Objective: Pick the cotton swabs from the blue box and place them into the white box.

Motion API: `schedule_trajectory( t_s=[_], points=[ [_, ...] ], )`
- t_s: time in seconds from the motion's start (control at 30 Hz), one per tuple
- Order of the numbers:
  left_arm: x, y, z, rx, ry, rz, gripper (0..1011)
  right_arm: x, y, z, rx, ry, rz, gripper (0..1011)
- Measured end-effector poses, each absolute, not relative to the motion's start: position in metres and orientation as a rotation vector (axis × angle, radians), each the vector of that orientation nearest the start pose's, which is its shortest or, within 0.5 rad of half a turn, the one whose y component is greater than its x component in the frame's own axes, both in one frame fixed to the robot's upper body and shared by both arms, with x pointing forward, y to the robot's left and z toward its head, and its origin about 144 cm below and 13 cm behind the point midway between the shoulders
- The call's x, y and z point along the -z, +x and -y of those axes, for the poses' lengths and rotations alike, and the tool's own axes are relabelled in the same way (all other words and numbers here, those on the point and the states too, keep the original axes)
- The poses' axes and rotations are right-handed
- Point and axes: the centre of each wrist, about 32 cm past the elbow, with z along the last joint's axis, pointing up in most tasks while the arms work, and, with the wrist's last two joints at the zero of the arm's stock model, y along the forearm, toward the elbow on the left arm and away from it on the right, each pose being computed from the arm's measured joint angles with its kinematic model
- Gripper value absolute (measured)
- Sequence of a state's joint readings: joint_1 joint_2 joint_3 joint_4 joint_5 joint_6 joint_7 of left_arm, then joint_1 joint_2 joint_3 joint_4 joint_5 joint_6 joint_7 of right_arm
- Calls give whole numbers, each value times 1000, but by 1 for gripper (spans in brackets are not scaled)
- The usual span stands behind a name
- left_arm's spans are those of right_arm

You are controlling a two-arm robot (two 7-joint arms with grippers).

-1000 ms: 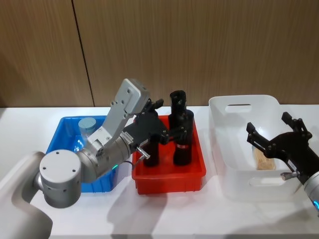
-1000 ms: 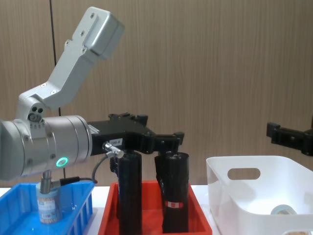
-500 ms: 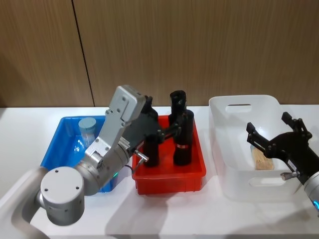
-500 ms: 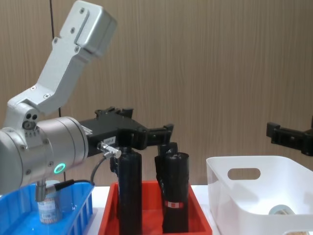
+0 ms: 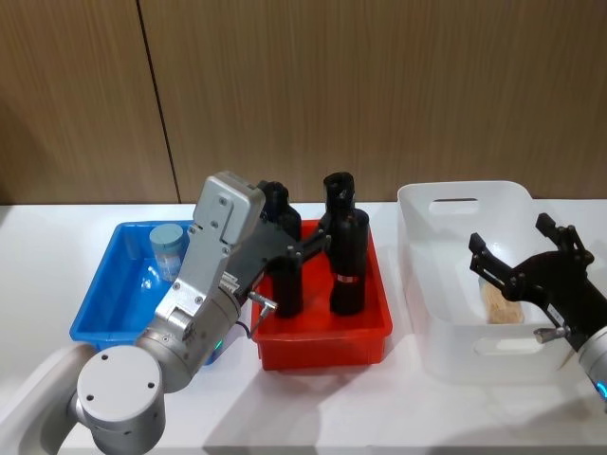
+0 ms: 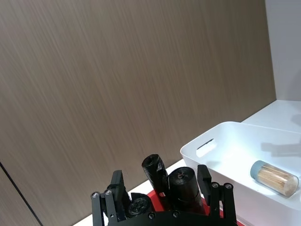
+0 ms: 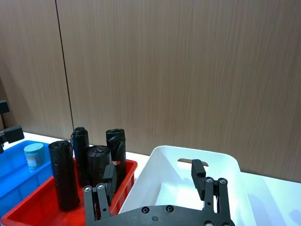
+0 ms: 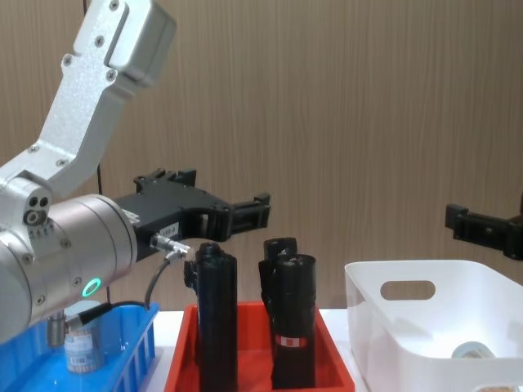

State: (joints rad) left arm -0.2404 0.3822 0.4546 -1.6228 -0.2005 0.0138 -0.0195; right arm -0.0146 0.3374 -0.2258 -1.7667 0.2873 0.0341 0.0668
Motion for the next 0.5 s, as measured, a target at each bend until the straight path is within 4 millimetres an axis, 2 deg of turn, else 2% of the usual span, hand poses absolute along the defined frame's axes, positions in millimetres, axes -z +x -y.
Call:
schedule_trajectory(
  t_s=[0.5],
  points=[
    [-1204, 492, -198, -1123, 60, 269, 1004, -1189, 443, 237, 1230, 26, 75, 1002]
  ],
)
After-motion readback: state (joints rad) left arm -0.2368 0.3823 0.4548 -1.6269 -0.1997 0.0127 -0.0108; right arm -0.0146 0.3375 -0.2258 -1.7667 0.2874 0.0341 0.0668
